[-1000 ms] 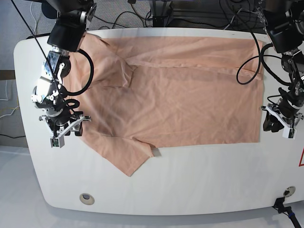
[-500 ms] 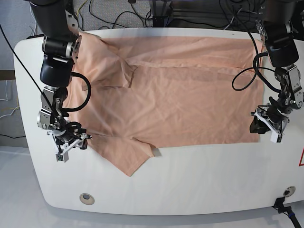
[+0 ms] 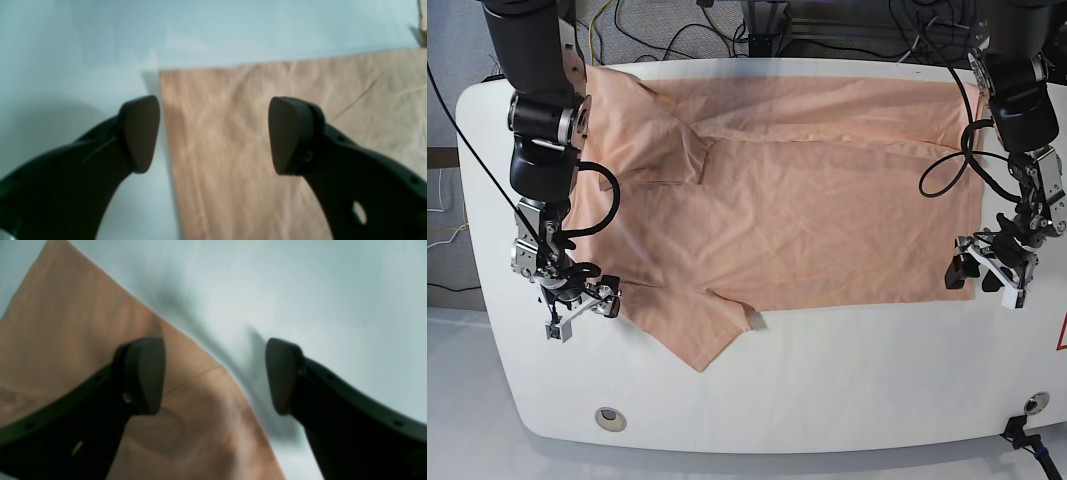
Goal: Fold the T-shirt properly
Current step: 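Lower both grippers and grasp the hem corners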
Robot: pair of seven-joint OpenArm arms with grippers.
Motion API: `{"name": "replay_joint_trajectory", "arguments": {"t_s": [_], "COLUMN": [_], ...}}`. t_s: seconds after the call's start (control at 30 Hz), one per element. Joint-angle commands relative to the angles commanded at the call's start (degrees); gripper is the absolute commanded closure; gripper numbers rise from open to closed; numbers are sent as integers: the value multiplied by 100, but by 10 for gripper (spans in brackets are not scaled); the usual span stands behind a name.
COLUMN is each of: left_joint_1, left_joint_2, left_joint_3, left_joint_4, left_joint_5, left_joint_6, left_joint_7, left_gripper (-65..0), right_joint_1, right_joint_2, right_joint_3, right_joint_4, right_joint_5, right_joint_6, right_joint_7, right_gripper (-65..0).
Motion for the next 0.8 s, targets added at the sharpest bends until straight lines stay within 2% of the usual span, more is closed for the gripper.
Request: {"name": "replay_joint_trajectory", "arguments": {"t_s": [0.47, 0.57, 0.8], "left_joint_1": [26, 26, 26], "left_joint_2": [-70, -88, -88], "left_joint_3": [-9, -18, -18], "left_joint_4": [0, 0, -9], "left_joint_5": [0, -9, -9], "left_joint_6": [0, 0, 0], "left_joint_7": [0, 0, 0], "left_gripper": [-483, -483, -483], "right_joint_1": [-316, -316, -290], "right_joint_2": [-352, -360, -360], "right_joint_3": [-9, -9, -9], "right_joint_4": [18, 18, 26], "right_joint_5": [0, 0, 0], "right_joint_6": [0, 0, 0], "right_joint_7": [-9, -9, 26], "right_gripper": [-432, -372, -128]}}
